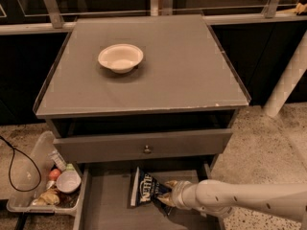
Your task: Place blue chip bag into middle drawer
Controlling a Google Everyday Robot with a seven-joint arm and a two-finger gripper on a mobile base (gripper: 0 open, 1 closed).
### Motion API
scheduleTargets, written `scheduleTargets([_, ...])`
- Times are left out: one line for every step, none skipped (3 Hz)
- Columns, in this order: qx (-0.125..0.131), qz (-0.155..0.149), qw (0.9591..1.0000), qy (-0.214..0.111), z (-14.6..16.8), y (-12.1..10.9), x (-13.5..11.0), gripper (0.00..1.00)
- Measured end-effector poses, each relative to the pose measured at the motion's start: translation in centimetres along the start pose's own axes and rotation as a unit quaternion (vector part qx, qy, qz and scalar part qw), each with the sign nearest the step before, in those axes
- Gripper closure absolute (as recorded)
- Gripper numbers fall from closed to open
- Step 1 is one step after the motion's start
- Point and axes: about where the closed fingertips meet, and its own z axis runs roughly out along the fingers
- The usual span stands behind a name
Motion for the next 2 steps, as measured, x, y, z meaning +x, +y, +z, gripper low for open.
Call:
scheduleTargets([0.000, 0.000, 1.0000, 0.000, 0.00, 0.00, 0.00, 0.81])
scheduleTargets([0.000, 0.000, 1.0000, 0.000, 0.00, 0.00, 0.00, 0.50])
